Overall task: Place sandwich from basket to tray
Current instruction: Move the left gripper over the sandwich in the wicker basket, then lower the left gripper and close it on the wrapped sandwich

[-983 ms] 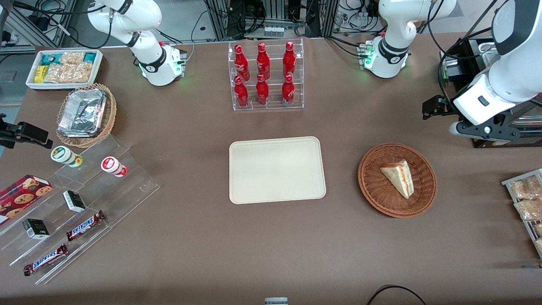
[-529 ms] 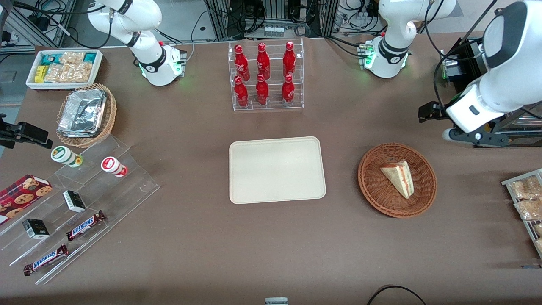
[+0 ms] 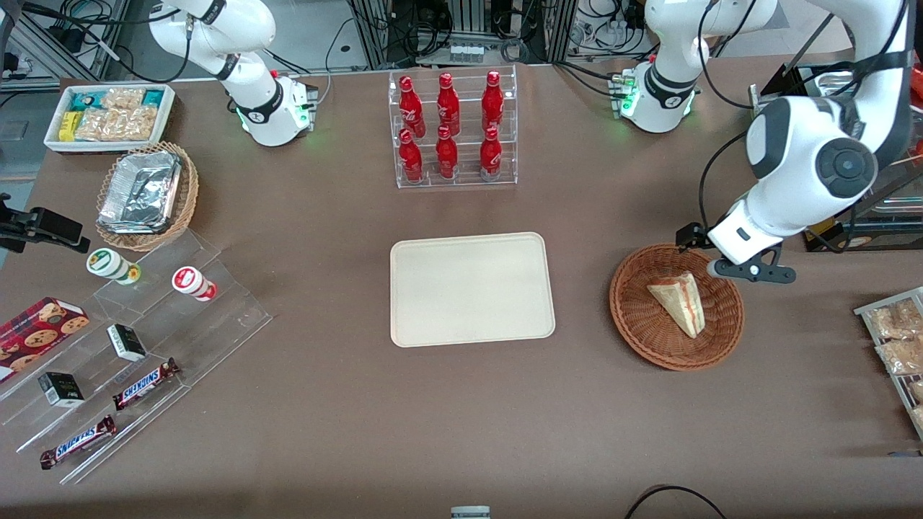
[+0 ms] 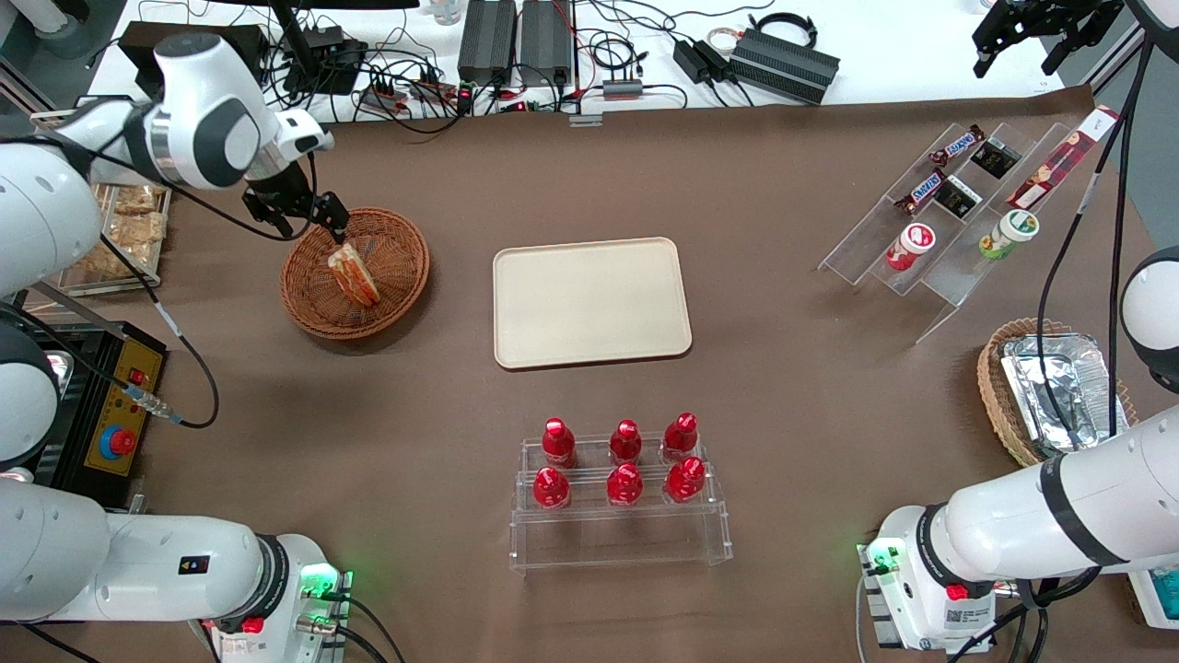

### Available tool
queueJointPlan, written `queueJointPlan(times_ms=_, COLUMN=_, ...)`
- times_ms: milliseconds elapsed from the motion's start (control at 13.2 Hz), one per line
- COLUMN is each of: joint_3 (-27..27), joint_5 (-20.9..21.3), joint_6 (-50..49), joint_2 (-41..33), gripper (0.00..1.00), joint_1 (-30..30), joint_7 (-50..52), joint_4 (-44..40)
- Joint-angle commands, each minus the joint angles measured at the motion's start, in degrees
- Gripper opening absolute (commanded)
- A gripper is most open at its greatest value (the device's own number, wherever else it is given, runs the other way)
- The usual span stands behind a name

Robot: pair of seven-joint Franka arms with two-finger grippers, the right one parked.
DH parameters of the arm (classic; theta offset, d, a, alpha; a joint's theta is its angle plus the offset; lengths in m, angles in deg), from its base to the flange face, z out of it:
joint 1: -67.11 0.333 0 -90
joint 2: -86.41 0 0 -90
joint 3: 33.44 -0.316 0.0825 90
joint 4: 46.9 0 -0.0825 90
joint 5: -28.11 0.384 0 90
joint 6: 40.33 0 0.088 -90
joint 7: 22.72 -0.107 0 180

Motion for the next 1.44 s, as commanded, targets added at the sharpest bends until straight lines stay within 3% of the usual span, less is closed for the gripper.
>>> queueJointPlan(times_ms=0, joint_3=0.1, joint_5=0.73, joint_6=5.05, joint_2=1.6, gripper=1.0, joint_1=0.27, joint_7=2.62, joint_4=2.01)
queueJointPlan(times_ms=227, joint_3=0.1, joint_5=0.73, joint_6=7.95, joint_2=3.45, gripper=1.0, joint_1=0.36, joint_7=12.16, joint_4=2.18)
queueJointPlan(times_ms=454, joint_3=0.1, joint_5=0.73, joint_6=11.12, joint_2=5.21, gripper=1.0, joint_1=0.27, joint_7=36.56, joint_4=2.18)
queueJointPlan(times_ms=605, joint_3=0.1, joint_5=0.73, joint_6=13.14, joint_2=6.18, gripper=1.0, joint_1=0.18, joint_7=45.75, joint_4=2.18)
queueJointPlan(times_ms=1361, joint_3=0.1, joint_5=0.64, joint_6=18.67, joint_2=11.53, gripper=1.0, joint_1=0.27, joint_7=47.98, joint_4=2.1)
